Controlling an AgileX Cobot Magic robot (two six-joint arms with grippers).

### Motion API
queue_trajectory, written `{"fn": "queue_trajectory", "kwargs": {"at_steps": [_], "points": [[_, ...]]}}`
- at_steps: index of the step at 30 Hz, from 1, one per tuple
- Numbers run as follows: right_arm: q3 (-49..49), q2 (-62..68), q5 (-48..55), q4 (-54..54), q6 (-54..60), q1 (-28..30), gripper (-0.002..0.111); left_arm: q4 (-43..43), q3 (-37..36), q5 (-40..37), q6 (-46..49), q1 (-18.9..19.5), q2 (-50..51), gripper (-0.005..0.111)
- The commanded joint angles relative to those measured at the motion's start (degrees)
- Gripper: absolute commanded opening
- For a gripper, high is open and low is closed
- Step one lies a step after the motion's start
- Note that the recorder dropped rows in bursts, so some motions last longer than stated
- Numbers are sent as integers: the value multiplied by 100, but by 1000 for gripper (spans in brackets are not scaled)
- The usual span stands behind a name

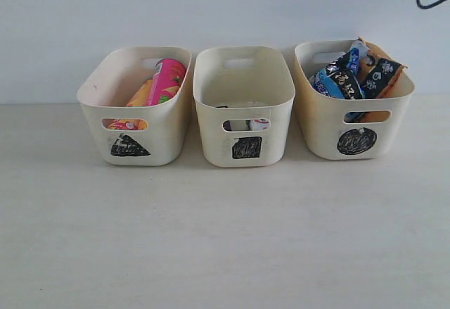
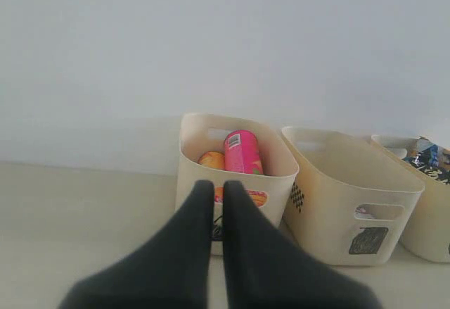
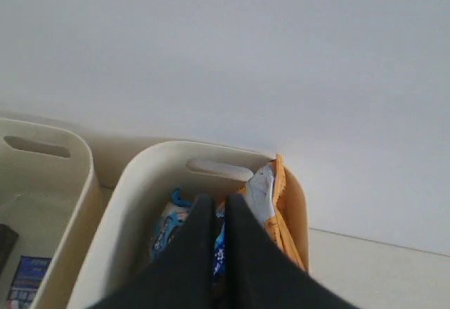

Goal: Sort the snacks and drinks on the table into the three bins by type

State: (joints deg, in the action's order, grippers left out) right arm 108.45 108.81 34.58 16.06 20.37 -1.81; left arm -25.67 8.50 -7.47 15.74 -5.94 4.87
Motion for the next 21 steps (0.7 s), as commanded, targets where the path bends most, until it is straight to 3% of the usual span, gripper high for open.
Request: {"fn": "queue_trajectory", "kwargs": {"at_steps": [1, 11, 15, 21], "points": [[18, -608, 792, -11, -220, 16, 0, 8, -34, -2, 9, 17, -34, 4], [-16, -1681, 2028, 0, -338, 16, 0, 8, -34, -2, 9, 17, -34, 4], [-713, -2399, 1517, 0, -470, 16, 0, 8, -34, -2, 9, 17, -34, 4], [-2772, -3848, -74, 138, -677, 6, 0, 8, -34, -2, 9, 17, -34, 4]]}}
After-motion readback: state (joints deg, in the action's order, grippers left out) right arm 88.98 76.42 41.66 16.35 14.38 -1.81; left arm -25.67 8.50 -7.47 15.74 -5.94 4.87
